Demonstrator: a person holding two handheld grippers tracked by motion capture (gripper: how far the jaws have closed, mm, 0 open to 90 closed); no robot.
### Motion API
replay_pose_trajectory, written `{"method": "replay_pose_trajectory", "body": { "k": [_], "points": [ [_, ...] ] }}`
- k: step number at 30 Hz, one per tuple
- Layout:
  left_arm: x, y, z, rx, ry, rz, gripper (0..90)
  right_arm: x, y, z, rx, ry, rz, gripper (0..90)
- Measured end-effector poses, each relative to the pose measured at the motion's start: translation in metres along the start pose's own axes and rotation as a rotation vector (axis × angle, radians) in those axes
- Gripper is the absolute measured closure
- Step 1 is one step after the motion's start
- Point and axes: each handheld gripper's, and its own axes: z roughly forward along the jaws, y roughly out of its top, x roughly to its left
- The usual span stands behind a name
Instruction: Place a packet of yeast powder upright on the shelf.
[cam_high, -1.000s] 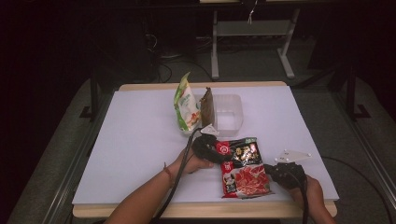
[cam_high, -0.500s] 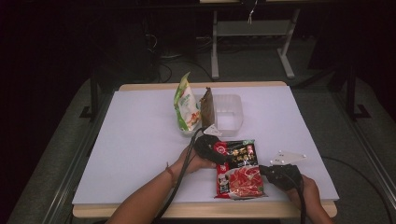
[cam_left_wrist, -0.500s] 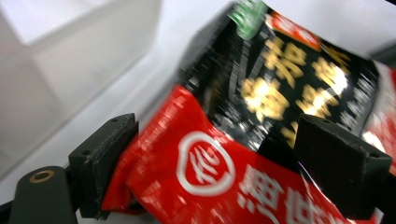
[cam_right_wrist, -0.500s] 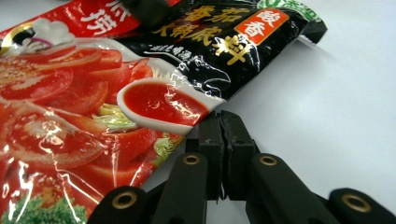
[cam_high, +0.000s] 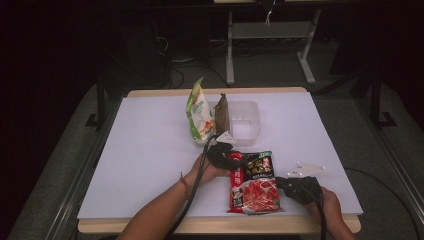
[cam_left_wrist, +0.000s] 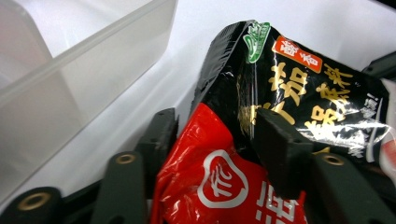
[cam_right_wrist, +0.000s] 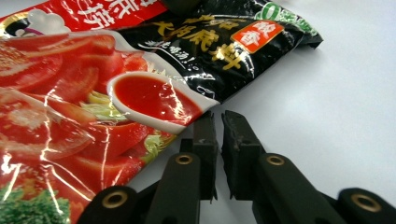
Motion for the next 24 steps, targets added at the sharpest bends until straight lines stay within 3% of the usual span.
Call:
{"method": "replay_pose_trajectory", "body": {
  "k": [9,14,19,24],
  "points": [
    [-0.003,-0.005,-0.01,-0.059,0.037,0.121,81.0,-0.003,-0.002,0.0,0.001,-0.024,0.016,71.3],
    [-0.003,-0.012,-0.024,-0.101,0.036,0.112,86.2,-0.008,-0.005,-0.005,-0.005,-0.032,0.04,66.2],
    [-0.006,-0.017,-0.035,-0.129,0.048,0.123,87.3,-0.009,-0.002,-0.019,-0.068,0.014,0.085,65.5],
    [-0.008,-0.017,-0.041,-0.153,0.055,0.121,87.3,-0.005,0.001,-0.024,-0.088,0.053,0.083,65.8]
  ]
}}
